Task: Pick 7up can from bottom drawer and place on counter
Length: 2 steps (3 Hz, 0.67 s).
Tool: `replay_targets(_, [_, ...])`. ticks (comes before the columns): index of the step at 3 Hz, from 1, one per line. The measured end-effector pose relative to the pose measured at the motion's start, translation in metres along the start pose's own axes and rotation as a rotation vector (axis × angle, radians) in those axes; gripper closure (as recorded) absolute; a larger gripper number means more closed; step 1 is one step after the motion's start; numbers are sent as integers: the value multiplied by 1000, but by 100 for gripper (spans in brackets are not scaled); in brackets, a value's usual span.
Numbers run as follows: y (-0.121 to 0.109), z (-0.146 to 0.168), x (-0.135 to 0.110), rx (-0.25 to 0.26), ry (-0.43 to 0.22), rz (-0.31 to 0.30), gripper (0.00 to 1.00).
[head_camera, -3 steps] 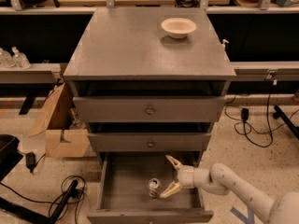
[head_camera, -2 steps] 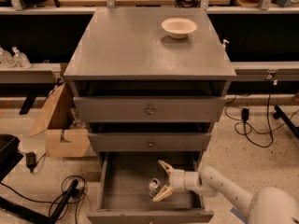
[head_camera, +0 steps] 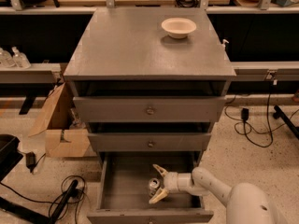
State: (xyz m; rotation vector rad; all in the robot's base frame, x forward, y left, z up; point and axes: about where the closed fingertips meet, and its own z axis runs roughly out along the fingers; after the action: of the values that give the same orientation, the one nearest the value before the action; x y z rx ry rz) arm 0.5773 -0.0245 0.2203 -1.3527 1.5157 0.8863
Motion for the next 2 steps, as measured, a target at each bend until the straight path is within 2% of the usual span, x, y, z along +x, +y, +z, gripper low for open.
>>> replay_targets(1, [-1,7,17,-20,37,-4,17])
replay_targets(2, [3,12,30,-36,66,-6,40])
